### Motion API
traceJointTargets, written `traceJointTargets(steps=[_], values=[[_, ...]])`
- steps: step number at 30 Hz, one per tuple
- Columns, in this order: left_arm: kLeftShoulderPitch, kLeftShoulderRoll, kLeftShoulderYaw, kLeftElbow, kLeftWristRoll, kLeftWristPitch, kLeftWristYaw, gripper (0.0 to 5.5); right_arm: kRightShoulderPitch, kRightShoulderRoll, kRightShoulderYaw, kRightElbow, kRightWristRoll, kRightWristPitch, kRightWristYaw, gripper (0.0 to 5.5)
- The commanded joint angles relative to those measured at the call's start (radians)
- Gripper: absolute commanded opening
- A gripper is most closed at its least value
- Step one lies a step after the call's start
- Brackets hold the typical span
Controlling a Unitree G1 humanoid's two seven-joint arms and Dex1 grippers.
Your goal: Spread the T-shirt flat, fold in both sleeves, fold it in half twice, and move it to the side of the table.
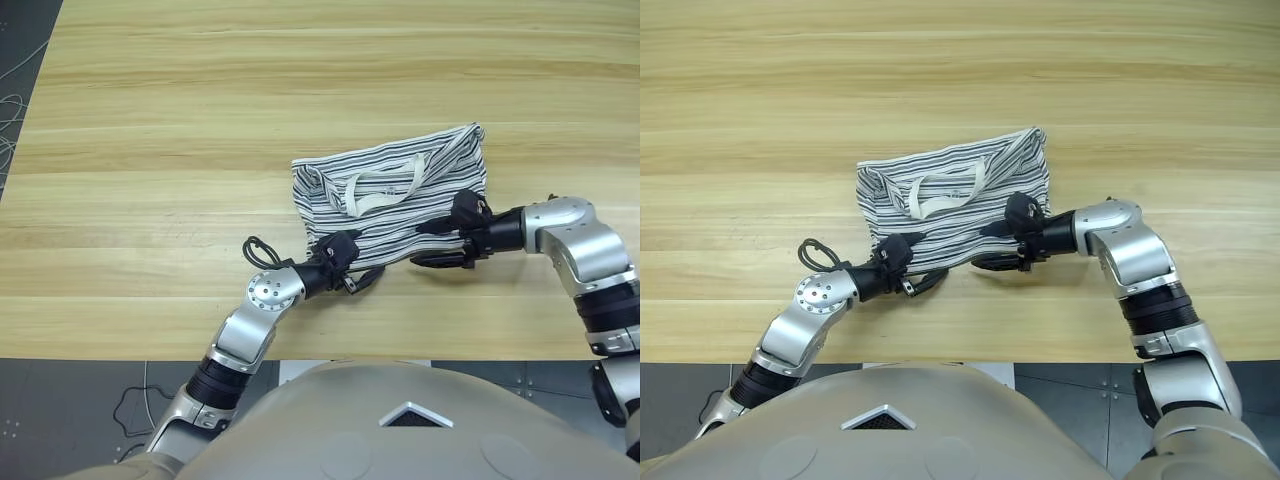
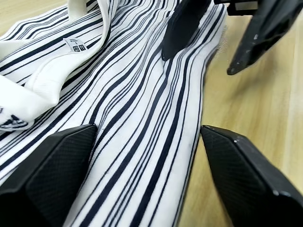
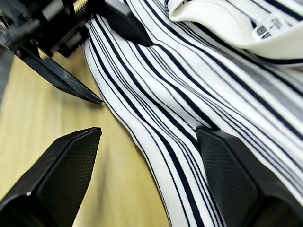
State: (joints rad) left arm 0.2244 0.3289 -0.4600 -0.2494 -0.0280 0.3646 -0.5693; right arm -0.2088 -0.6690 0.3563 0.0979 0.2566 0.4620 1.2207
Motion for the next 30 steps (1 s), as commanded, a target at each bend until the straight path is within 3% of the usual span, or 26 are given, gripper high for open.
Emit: traceJointTargets(steps=[1, 3, 12, 15, 24, 30], values=[[0.045, 0.034, -0.022, 0.076, 0.015, 0.087, -0.004, 4.1, 0.063, -0.083, 0.047, 0.0, -0.03, -0.012, 0.092, 3.71], [0.043, 0.032, -0.021, 0.078, 0.015, 0.087, -0.001, 4.1, 0.072, -0.106, 0.049, -0.025, -0.017, -0.024, 0.136, 3.71], [0.04, 0.029, -0.028, 0.08, 0.017, 0.085, 0.0, 4.1, -0.107, 0.048, -0.138, 0.028, 0.129, 0.118, 0.015, 3.71], [0.039, 0.026, -0.032, 0.083, 0.018, 0.085, 0.001, 4.1, -0.131, 0.03, -0.182, -0.015, 0.223, 0.195, 0.082, 3.71], [0.037, 0.023, -0.035, 0.084, 0.017, 0.084, 0.006, 4.1, -0.109, 0.021, -0.057, 0.04, 0.038, 0.063, 0.028, 3.71], [0.032, 0.02, -0.035, 0.088, 0.016, 0.085, 0.007, 4.1, -0.13, 0.086, -0.019, 0.091, -0.016, 0.04, -0.01, 3.71]])
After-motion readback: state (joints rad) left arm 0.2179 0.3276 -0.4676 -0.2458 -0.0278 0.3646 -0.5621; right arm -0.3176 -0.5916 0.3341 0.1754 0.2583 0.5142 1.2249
